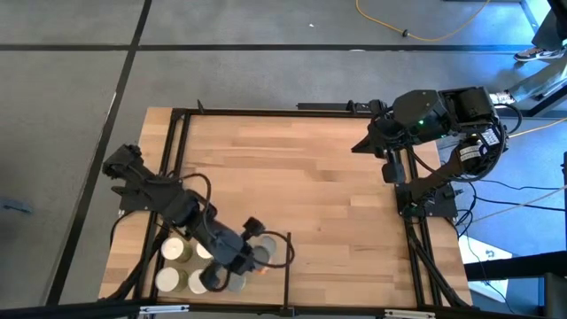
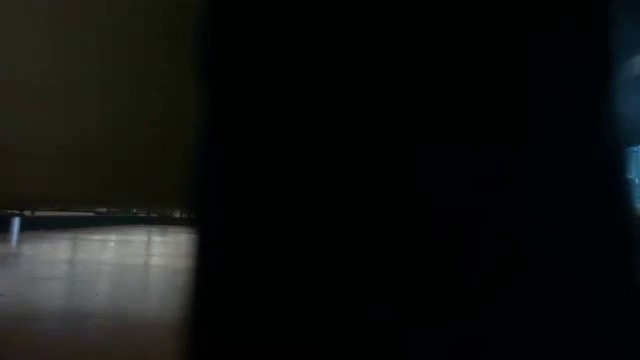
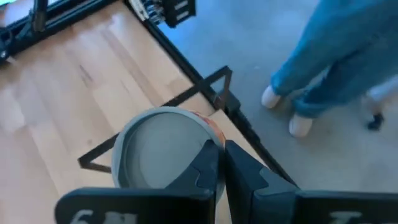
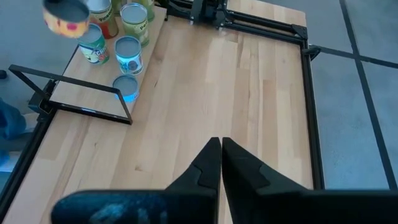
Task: Pick and place cans onto a shelf
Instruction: Put the canned pineapple rings on the shelf
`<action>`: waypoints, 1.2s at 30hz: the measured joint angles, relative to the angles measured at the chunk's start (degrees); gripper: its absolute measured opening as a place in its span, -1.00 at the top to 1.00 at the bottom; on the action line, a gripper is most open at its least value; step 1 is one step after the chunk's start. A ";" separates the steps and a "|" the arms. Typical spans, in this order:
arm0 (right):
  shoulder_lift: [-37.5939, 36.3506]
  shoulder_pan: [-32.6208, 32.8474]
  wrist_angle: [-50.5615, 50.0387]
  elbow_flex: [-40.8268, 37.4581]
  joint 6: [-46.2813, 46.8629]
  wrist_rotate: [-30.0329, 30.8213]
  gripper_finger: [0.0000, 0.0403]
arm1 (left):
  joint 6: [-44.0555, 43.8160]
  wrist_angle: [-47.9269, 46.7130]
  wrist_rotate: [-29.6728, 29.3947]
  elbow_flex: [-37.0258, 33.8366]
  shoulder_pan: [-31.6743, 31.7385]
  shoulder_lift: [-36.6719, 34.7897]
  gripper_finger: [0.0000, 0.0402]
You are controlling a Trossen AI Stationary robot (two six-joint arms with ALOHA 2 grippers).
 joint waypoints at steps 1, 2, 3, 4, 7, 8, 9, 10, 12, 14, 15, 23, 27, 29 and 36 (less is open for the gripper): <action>0.00 -0.02 0.00 0.00 0.06 0.00 0.91 | -1.46 1.96 -0.93 -1.62 -0.28 0.00 0.98; 0.00 0.00 0.00 0.00 0.06 0.00 0.91 | -2.90 3.50 -2.04 -3.25 -0.59 0.00 0.98; 0.00 0.00 0.00 0.00 -0.06 -0.02 0.91 | -4.49 4.80 -3.30 -4.77 -0.90 0.01 0.98; 0.00 0.00 0.00 0.00 -0.40 0.00 0.91 | -6.12 6.35 -4.58 -6.07 -1.21 0.04 0.98; 0.00 -0.02 0.00 0.00 -1.19 -0.02 0.91 | -11.64 12.11 -7.56 -9.93 -1.93 0.04 0.98; 0.00 0.00 0.00 0.00 -2.12 -0.02 0.91 | -13.10 13.74 -7.93 -11.19 -2.15 0.04 0.98; 0.00 0.00 0.00 0.00 -2.67 -0.04 0.91 | -14.47 15.51 -8.05 -12.41 -2.30 0.04 0.98; 0.00 -0.01 -0.02 0.00 -3.57 -0.05 0.91 | -15.83 16.98 -8.08 -13.29 -2.49 0.04 0.98; 0.00 -0.01 -0.02 0.00 -3.79 -0.04 0.91 | -18.53 18.55 -8.27 -14.40 -2.96 0.04 0.98; 0.00 0.00 -0.02 0.00 -3.87 -0.04 0.91 | -20.74 18.87 -9.34 -15.51 -3.54 0.03 0.98; 0.00 0.00 -0.02 0.00 -4.00 -0.04 0.91 | -21.74 18.79 -9.65 -16.02 -3.85 0.04 0.98; 0.00 0.00 -0.02 0.00 -5.27 -0.05 0.91 | -25.25 19.39 -8.92 -18.27 -5.25 2.31 0.98; 0.00 -0.02 0.02 0.00 -5.27 -0.05 0.91 | -26.10 21.46 -5.52 -18.27 -5.23 5.80 0.98; 0.00 -0.01 0.04 0.00 -5.29 -0.06 0.91 | -25.55 22.08 -4.71 -18.27 -5.23 7.51 0.98; 0.00 -0.02 0.04 0.00 -5.31 -0.07 0.91 | -24.83 22.33 -6.07 -18.27 -5.30 10.07 0.98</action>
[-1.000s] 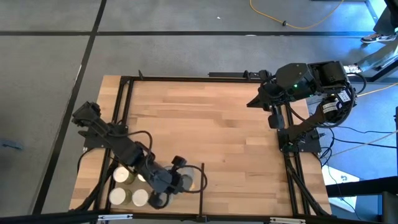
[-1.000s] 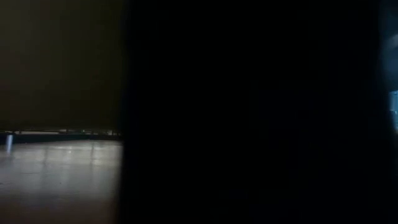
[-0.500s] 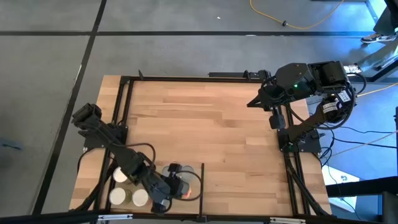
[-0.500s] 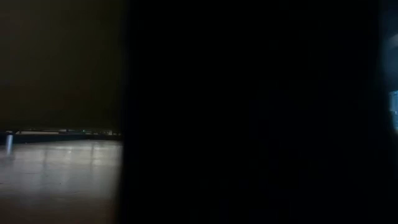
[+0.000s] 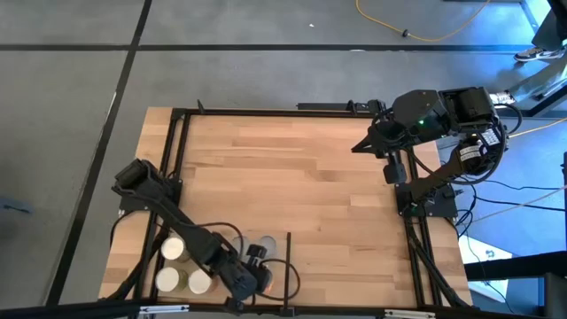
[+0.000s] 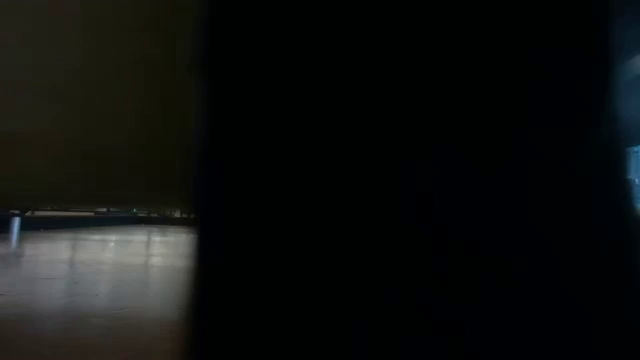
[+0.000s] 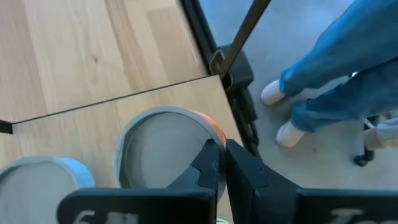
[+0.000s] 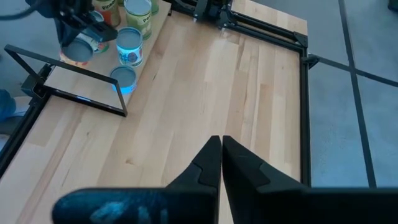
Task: Pick and place cans onto a shelf
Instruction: Put the canned pineapple rings on the shelf
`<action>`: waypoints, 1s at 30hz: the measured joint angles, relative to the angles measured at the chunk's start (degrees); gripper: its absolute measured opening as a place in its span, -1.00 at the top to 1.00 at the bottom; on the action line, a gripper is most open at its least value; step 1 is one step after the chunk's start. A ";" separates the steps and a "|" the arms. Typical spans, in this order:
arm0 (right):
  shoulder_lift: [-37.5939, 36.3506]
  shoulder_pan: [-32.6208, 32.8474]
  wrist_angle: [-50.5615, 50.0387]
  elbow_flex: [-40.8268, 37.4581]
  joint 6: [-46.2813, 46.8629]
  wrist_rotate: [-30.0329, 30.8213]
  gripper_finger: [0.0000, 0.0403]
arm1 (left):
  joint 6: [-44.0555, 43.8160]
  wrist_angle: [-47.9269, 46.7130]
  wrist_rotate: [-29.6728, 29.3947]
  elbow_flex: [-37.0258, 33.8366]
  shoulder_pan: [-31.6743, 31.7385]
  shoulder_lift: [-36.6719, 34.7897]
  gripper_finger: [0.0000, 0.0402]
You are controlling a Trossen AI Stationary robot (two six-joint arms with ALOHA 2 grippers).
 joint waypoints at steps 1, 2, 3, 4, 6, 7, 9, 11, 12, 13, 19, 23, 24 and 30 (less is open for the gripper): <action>0.00 0.00 0.00 0.00 -0.04 0.00 0.91 | 0.00 0.06 0.00 0.00 0.02 0.43 0.98; 0.00 0.01 0.00 0.00 -0.12 0.00 0.91 | -0.08 0.04 -0.04 0.00 0.02 0.74 0.98; 0.00 0.02 0.00 0.00 -0.21 0.00 0.91 | -0.22 0.12 -0.06 0.00 0.02 1.03 0.98; 0.00 0.02 0.00 0.00 -0.30 0.00 0.91 | -0.21 0.20 -0.22 0.00 0.02 1.22 0.98; 0.00 0.00 0.00 0.00 -1.01 0.00 0.91 | -0.20 0.02 -0.59 0.00 0.02 1.32 0.98; 0.00 0.01 -0.01 0.00 -1.33 0.00 0.91 | -0.20 0.15 -1.27 0.00 0.11 1.29 0.98; 0.00 0.02 0.00 0.00 -1.51 0.00 0.91 | -0.20 -0.04 -2.47 0.00 0.24 1.25 0.98; 0.00 0.00 0.00 0.00 -1.51 0.00 0.91 | -0.22 -0.35 -2.79 0.00 0.31 1.25 0.98; 0.00 0.02 0.00 0.00 -1.54 0.00 0.91 | -0.23 -0.23 -2.87 0.00 0.31 1.25 0.98; 0.00 0.02 -0.02 0.00 -1.61 0.00 0.91 | -0.23 -0.24 -2.95 0.00 0.31 1.25 0.98; 0.00 0.02 -0.02 0.00 -1.70 0.00 0.91 | -1.58 -0.40 -3.20 0.09 0.60 2.39 0.98; 0.00 0.02 -0.02 0.00 -1.73 0.00 0.91 | -1.53 -1.55 -4.37 -0.09 0.63 2.98 0.98; 0.00 0.02 -0.04 0.00 -1.73 0.00 0.91 | -1.53 -1.13 -4.39 -0.03 0.63 2.96 0.98; 0.00 0.02 -0.04 0.00 -2.42 0.00 0.91 | -1.97 -1.02 -1.77 0.07 0.63 5.35 0.98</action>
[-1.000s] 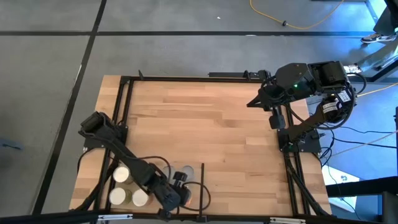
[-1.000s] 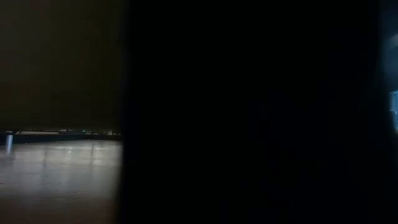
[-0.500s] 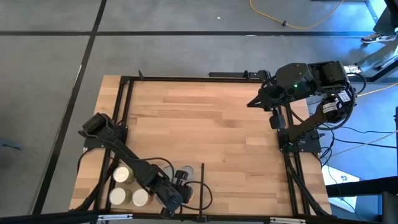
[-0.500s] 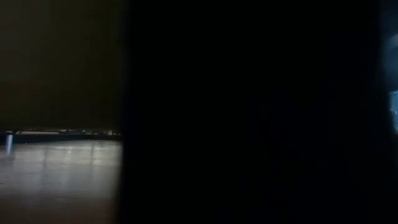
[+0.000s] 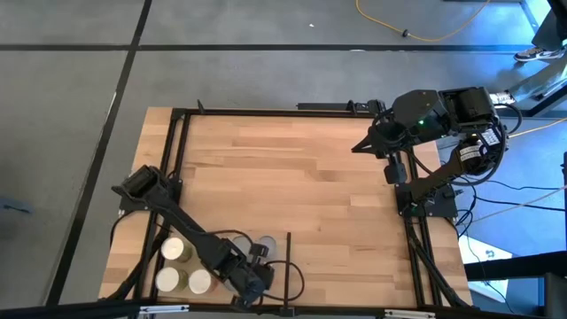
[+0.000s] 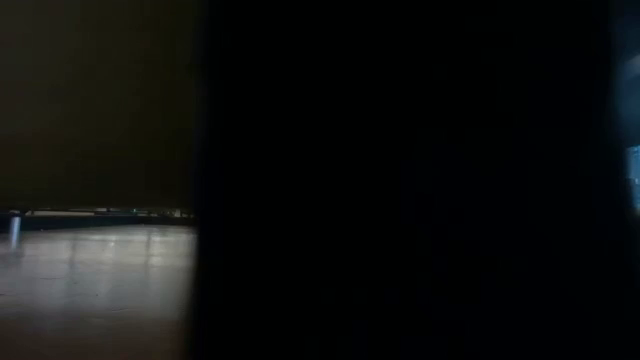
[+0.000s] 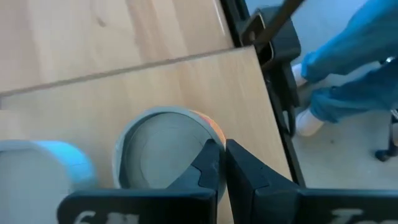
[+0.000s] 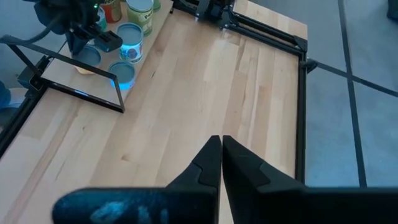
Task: Pick and place cans onto a shelf
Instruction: Put the canned pineapple rings on the shelf
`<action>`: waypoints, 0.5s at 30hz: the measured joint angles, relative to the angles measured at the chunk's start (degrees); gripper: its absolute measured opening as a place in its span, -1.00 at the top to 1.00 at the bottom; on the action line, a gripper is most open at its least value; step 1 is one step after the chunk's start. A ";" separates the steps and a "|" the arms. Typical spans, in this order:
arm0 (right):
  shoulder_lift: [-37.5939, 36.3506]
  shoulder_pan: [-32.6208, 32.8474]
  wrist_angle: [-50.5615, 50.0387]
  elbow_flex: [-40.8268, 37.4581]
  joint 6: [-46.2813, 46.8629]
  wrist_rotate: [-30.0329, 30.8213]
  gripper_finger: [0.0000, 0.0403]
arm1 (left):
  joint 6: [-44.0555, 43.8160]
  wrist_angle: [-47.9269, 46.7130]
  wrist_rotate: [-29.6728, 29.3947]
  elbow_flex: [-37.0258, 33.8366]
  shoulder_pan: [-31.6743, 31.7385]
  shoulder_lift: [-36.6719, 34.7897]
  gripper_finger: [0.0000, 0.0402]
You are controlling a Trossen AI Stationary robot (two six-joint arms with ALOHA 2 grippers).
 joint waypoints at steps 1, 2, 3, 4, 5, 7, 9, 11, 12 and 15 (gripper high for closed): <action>0.00 0.00 0.00 0.00 -0.38 0.00 0.91 | -0.21 0.12 0.73 0.00 0.00 0.58 0.98; 0.00 -0.02 0.00 0.00 -0.58 0.00 0.91 | -0.21 0.10 1.19 0.00 0.00 0.96 0.98; 0.00 0.00 0.00 0.00 -0.60 0.00 0.91 | -0.21 0.24 1.61 0.00 0.00 1.24 0.98; 0.00 -0.01 0.00 0.00 -0.60 0.00 0.91 | -0.25 0.39 1.89 0.02 0.00 1.37 0.98; 0.00 0.00 0.00 0.00 -0.60 0.00 0.91 | -0.24 0.47 2.04 0.02 0.00 1.47 0.98; 0.00 -0.01 0.00 0.00 -0.60 0.00 0.91 | -0.26 0.46 2.12 0.02 0.00 1.47 0.98; 0.00 0.00 0.00 0.00 -0.60 0.00 0.91 | -0.31 0.52 2.32 0.02 0.00 1.47 0.98; 0.00 -0.01 0.00 0.00 -0.60 0.00 0.91 | -0.88 0.54 3.34 0.02 0.00 1.47 0.97; 0.00 -0.02 0.00 0.00 -0.60 0.00 0.91 | -1.09 0.63 4.28 0.02 0.00 1.47 0.95; 0.00 -0.02 0.00 0.00 -0.60 0.00 0.91 | -1.60 1.47 6.35 0.02 0.00 1.47 0.88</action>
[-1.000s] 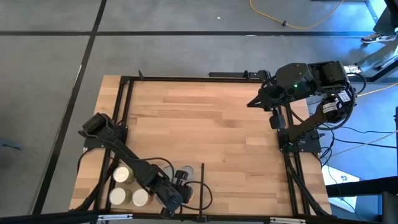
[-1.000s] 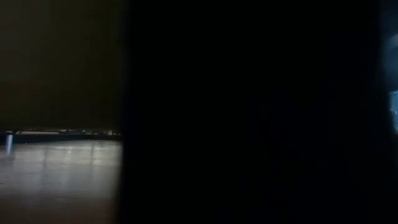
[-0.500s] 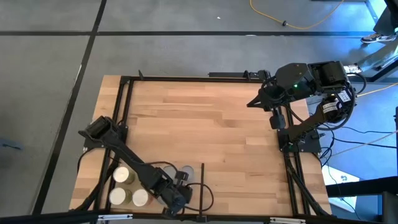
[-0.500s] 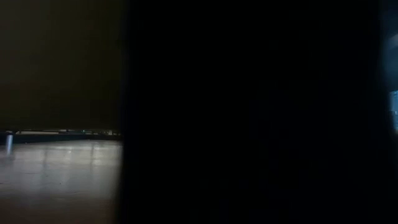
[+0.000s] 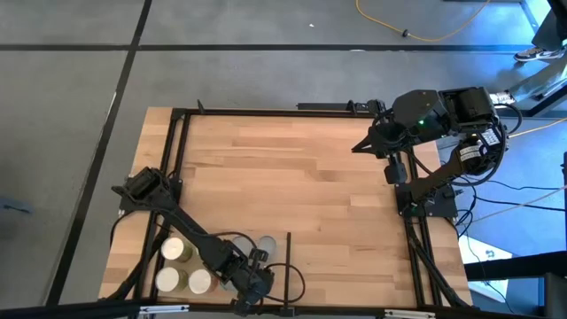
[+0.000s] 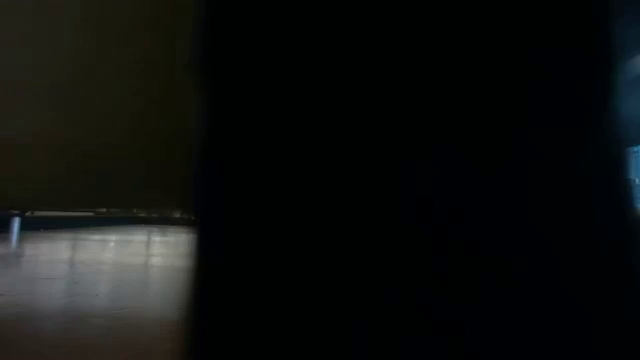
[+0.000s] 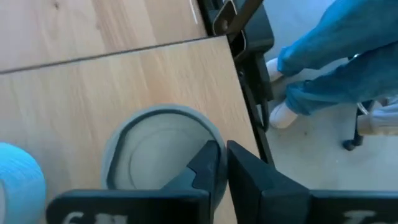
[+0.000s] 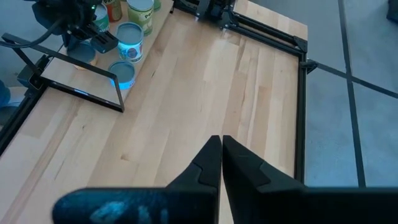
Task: Pick and place cans onto a shelf
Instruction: Put the canned pineapple rings on the shelf, then return to Home Position
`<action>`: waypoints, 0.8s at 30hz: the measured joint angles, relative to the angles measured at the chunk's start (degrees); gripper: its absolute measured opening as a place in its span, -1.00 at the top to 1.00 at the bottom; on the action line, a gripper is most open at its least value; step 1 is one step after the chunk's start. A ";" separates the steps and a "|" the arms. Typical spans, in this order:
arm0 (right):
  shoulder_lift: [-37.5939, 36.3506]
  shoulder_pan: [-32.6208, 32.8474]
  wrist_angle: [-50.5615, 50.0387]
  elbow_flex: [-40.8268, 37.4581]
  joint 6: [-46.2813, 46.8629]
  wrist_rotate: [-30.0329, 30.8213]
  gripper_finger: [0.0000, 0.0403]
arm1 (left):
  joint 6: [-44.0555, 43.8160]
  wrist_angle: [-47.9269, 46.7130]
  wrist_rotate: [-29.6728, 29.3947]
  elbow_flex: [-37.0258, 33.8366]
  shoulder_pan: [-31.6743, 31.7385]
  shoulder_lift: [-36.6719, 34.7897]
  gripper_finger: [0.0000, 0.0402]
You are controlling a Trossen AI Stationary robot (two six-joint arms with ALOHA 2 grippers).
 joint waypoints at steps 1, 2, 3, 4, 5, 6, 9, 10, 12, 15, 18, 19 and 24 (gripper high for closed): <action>0.00 0.02 0.00 0.00 0.00 0.00 0.91 | -0.76 0.03 -0.05 0.00 0.00 0.00 0.85; 0.00 0.01 0.00 0.00 0.00 0.00 0.91 | -1.57 -0.04 -0.35 0.00 -0.04 0.03 0.83; 0.00 0.01 0.00 0.00 0.00 0.00 0.91 | -2.33 -0.08 -0.72 -0.02 -0.07 0.07 0.82; 0.00 0.02 0.00 0.00 0.00 0.00 0.91 | -2.48 -0.05 -1.04 -0.02 -0.06 0.07 0.81; 0.00 0.02 0.00 0.00 0.00 0.00 0.91 | -2.48 -0.03 -1.24 -0.02 -0.02 0.07 0.80; 0.00 0.01 0.00 0.00 0.00 0.00 0.91 | -2.48 -0.01 -1.35 -0.02 0.00 0.07 0.80; 0.00 0.00 0.00 0.00 0.00 0.00 0.91 | -3.28 0.68 -1.43 -0.02 0.00 0.07 0.79; 0.00 0.01 0.00 0.00 0.00 0.00 0.91 | -3.77 1.44 -1.33 -0.02 0.00 0.07 0.79; -0.01 0.02 0.00 0.00 0.00 0.00 0.91 | -3.83 2.49 -0.63 -0.01 0.04 0.05 0.79; 0.00 0.01 -0.01 0.00 0.00 0.00 0.91 | -3.75 1.92 0.69 0.77 0.12 -0.22 0.78; 0.00 0.00 -0.02 0.00 -0.02 -0.02 0.91 | -3.75 0.43 0.53 2.82 0.15 -0.39 0.78; -0.01 0.00 -0.01 0.00 -0.01 -0.03 0.91 | -3.75 -1.10 0.32 3.79 0.15 -0.39 0.78; -0.04 0.02 0.00 0.00 -0.02 -0.55 0.91 | -3.28 -9.22 -1.03 10.36 0.24 -0.48 0.78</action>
